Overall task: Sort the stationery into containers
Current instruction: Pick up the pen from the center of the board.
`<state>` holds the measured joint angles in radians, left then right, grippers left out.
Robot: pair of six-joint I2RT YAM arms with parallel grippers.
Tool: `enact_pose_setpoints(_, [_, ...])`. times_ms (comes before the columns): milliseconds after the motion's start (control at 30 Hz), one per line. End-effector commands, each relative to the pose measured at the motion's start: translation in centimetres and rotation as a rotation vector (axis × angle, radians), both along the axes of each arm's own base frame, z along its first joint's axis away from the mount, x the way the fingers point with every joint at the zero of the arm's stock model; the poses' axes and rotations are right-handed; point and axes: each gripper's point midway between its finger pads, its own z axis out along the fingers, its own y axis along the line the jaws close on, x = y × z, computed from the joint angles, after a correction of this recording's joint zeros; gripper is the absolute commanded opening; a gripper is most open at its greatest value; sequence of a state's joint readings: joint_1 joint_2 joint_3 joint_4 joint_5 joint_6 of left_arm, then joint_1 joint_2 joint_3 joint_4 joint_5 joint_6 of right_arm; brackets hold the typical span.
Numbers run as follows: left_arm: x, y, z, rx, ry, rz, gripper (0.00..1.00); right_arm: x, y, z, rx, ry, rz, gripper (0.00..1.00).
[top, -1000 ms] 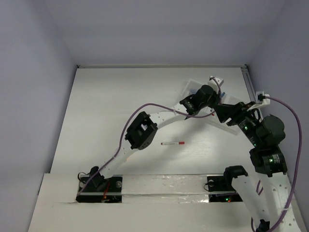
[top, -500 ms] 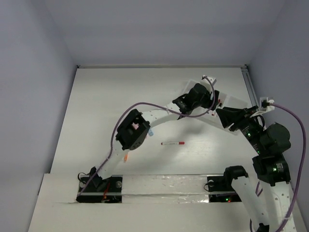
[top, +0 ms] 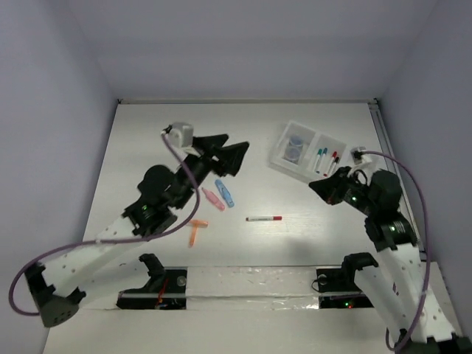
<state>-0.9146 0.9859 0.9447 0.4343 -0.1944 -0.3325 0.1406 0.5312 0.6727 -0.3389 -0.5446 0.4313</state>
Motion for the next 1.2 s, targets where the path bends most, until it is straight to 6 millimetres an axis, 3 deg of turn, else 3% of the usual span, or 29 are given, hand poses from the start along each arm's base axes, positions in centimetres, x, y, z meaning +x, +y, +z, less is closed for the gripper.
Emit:
enact_pose_setpoints(0, [-1.6, 2.8, -7.6, 0.09, 0.161, 0.033, 0.69, 1.0, 2.1, -3.9, -0.027, 0.12, 0.083, 0.13])
enact_pose_setpoints(33, [-2.1, 3.5, -8.4, 0.101, 0.179, 0.034, 0.7, 1.1, 2.8, -4.8, -0.056, 0.137, 0.092, 0.15])
enact_pose_setpoints(67, [-2.8, 4.4, -9.9, 0.14, 0.217, 0.037, 0.7, 0.3, 5.4, -6.1, -0.106, 0.178, 0.173, 0.18])
enact_pose_setpoints(100, [-3.3, 5.1, -10.8, 0.15, 0.234, 0.04, 0.7, 1.0, 5.8, -7.2, -0.178, 0.182, 0.138, 0.23])
enact_pose_setpoints(133, [-4.2, 6.4, -9.9, 0.118, 0.222, 0.042, 0.7, 0.8, 7.1, -8.0, -0.228, 0.193, 0.164, 0.34])
enact_pose_setpoints(167, [-4.7, 7.2, -10.6, 0.142, 0.243, 0.048, 0.72, 0.7, 8.4, -7.9, -0.269, 0.192, 0.188, 0.41])
enact_pose_setpoints(200, [-5.2, 7.9, -10.4, 0.144, 0.246, 0.054, 0.73, 0.2, 10.3, -10.5, -0.385, 0.223, 0.229, 0.54])
enact_pose_setpoints(267, [-6.4, 9.8, -9.7, 0.141, 0.243, 0.062, 0.76, -0.1, 11.6, -12.3, -0.496, 0.238, 0.257, 0.69])
enact_pose_setpoints(300, [-7.0, 10.9, -8.0, 0.106, 0.216, 0.07, 0.77, 0.0, 12.5, -13.4, -0.568, 0.239, 0.278, 0.75])
enact_pose_setpoints(400, [-8.0, 13.3, -6.7, 0.088, 0.191, 0.108, 0.84, 1.2, 12.4, -15.0, -0.668, 0.232, 0.258, 0.81])
enact_pose_setpoints(533, [-8.3, 15.5, -6.8, 0.093, 0.184, 0.168, 0.98, 1.9, 11.5, -17.1, -0.79, 0.239, 0.26, 0.84])
enact_pose_setpoints(600, [-8.3, 15.8, -6.9, 0.097, 0.176, 0.18, 0.99, 1.9, 10.9, -18.2, -0.857, 0.265, 0.269, 0.87])
enact_pose_setpoints(900, [-7.7, 15.7, -8.4, 0.135, 0.185, 0.207, 0.99, 1.1, 12.5, -21.2, -0.907, 0.345, 0.42, 0.87])
enact_pose_setpoints(1100, [-7.7, 15.8, -8.7, 0.137, 0.192, 0.213, 0.99, 1.4, 13.3, -23.3, -0.905, 0.389, 0.417, 0.76])
enact_pose_setpoints(1167, [-7.8, 16.0, -8.6, 0.126, 0.189, 0.212, 0.99, 1.4, 13.2, -24.0, -0.922, 0.414, 0.406, 0.62])
